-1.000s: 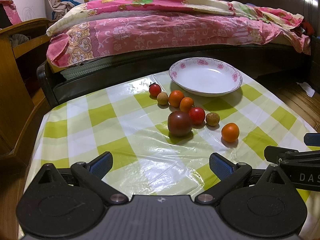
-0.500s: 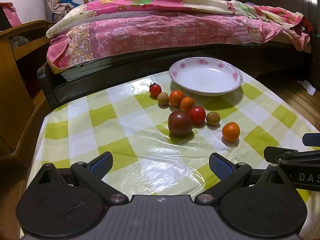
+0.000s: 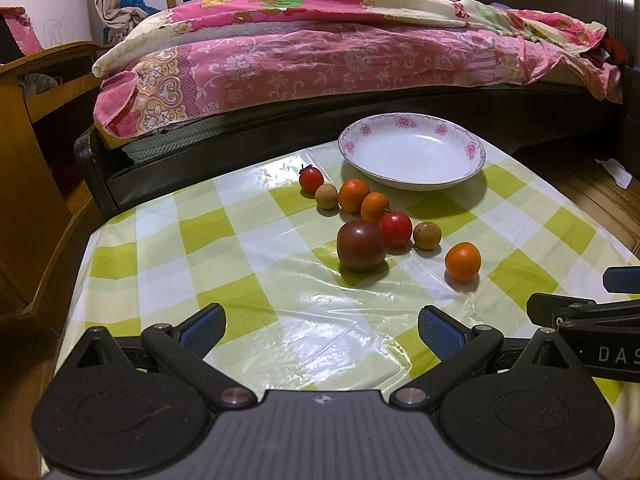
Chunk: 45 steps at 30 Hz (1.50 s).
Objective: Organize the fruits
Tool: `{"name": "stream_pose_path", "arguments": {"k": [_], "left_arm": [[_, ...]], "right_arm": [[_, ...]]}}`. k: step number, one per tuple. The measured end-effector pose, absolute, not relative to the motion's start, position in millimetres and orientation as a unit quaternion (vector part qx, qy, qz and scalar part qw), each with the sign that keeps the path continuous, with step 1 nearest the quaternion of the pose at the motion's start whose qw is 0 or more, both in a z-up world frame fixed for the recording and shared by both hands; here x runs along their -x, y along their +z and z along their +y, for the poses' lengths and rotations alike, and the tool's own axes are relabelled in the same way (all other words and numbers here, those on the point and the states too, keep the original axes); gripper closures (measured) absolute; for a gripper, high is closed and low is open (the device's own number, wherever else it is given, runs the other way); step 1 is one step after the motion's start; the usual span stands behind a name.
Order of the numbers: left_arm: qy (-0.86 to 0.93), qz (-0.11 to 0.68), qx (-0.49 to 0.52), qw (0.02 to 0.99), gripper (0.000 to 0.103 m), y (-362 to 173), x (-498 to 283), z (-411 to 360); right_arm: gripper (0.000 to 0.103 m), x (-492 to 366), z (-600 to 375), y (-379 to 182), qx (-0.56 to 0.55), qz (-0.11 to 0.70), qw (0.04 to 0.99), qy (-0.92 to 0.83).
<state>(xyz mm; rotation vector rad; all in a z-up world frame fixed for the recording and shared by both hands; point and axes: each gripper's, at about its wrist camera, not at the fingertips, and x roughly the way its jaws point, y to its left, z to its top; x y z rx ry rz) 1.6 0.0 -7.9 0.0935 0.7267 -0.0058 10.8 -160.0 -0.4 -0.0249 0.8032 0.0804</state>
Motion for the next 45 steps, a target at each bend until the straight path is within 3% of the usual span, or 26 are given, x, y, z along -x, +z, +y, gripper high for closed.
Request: {"name": "stream_pose_path", "arguments": {"k": [26,31,45], "left_arm": [[-0.001,0.355,-0.051,0.933,0.0,-7.7,-1.1,-0.3],[0.007,0.353,-0.061,0.934,0.0,-4.0,-2.9,3.1],[-0.009,0.372,-0.08,0.925,0.0,-10.1,-43.2,3.5]], "right_arm": [[0.025,-10.1,-156.8,-0.8,0.012,0.396,0.917,0.045],[0.032,-14.2,-150.7,1.6,0.014,0.403,0.913,0.067],[0.036,-55.3,-145.6,2.1,0.031,0.412,0.904,0.114]]}}
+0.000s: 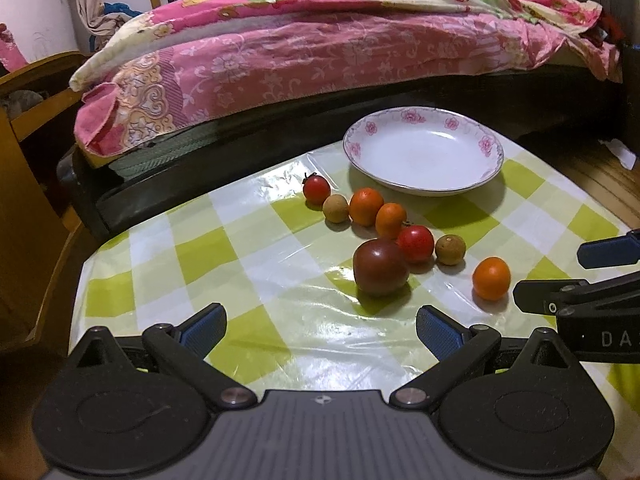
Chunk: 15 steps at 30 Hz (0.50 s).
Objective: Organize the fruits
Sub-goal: 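Grasp the large dark-brown tomato with the left tool while the right tool grasps an orange tomato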
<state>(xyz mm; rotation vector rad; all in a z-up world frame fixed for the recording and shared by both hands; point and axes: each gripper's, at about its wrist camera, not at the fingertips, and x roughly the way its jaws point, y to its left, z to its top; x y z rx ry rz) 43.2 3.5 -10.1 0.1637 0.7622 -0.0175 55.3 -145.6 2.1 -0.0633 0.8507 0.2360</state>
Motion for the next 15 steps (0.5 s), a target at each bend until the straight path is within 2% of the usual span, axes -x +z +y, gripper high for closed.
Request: {"name": "stream_pose_path", "arguments": {"k": [9,15], "left_arm": [[-0.006,0.388,-0.088,0.918,0.0,-17.8,-60.1,2.3],[-0.01,0.392,-0.102,0.914,0.0,-20.6,-67.0,-2.4]], "right_arm": [[0.049,-78.1,-141.7,-6.7,0.039,0.426,0.892,0.144],[0.053,-89.9,-142.0,-11.4,0.038,0.437,0.886,0.151]]}}
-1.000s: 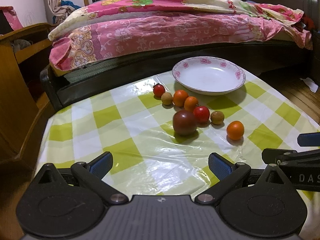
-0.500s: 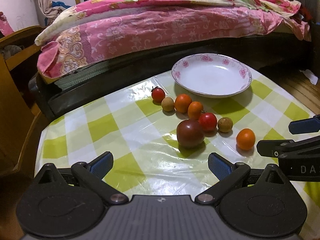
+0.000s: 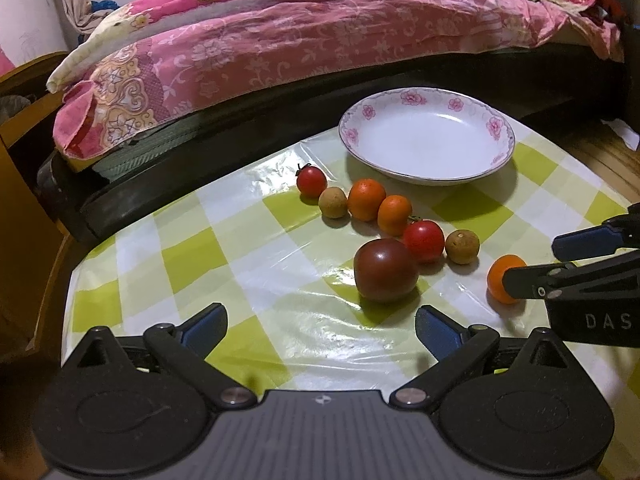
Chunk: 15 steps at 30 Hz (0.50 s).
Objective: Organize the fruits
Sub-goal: 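Grasp the large dark-brown tomato with the left tool while the right tool grasps an orange tomato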
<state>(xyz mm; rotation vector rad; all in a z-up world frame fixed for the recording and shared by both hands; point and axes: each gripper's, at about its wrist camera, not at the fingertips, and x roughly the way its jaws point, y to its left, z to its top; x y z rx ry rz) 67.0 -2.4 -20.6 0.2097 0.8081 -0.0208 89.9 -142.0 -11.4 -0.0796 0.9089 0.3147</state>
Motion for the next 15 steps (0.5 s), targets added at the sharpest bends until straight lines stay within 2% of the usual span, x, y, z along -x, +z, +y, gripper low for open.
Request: {"name": "stream_pose_path", "arguments": {"k": [15], "left_arm": [[-0.031,0.41,-0.11,0.905,0.0,-28.6,-73.8,4.5]], "right_arm": [[0.065,-102.9,-136.9,-21.2,0.027,0.472,0.862,0.184]]}}
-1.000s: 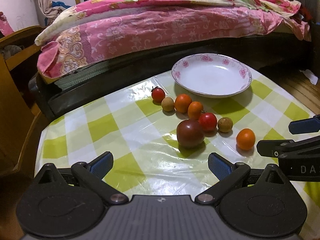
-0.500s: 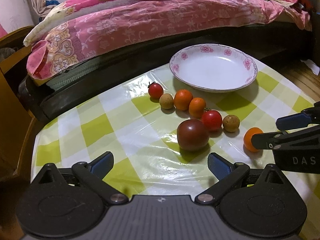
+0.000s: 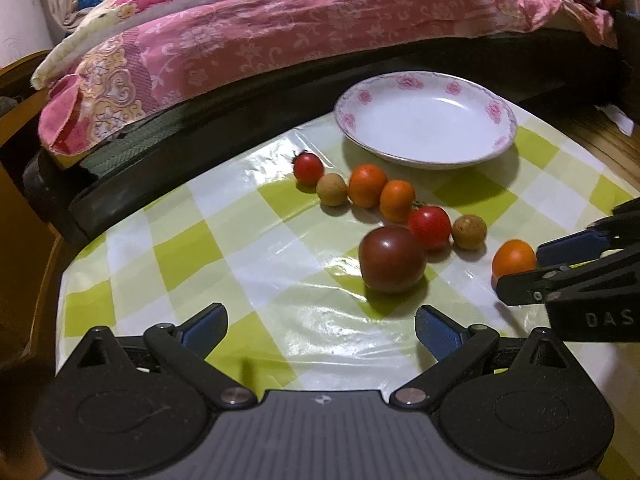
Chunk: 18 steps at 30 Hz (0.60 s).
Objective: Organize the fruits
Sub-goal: 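Grasp the large dark-brown tomato with the left tool while the right tool grasps an orange tomato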
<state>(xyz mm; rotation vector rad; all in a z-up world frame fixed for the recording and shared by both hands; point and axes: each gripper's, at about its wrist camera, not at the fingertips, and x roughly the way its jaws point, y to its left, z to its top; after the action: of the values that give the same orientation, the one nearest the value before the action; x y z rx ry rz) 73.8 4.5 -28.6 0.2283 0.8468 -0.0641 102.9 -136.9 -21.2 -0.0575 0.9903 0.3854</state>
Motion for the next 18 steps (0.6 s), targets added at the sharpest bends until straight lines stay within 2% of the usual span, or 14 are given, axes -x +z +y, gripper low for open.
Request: {"name": "stream_pose_path", "arguments": {"k": [4,13,18], "left_arm": [[-0.043,0.403,-0.129,0.905,0.0,-30.3,-73.3,-0.6],[-0.085,0.377,-0.155,0.909,0.0,-32.5,-84.4,-11.2],[-0.091,0.375,-0.133,0.913,0.009,-32.0,-99.6,-8.2]], "right_arm": [[0.073,-103.6,-135.5,-23.6,0.033,0.473,0.86,0.191],[0.074,-106.5,-142.1,-20.8,0.029,0.47,0.861,0.191],[0.074,-108.1,-148.1,-16.0,0.014,0.471,0.861,0.19]]}}
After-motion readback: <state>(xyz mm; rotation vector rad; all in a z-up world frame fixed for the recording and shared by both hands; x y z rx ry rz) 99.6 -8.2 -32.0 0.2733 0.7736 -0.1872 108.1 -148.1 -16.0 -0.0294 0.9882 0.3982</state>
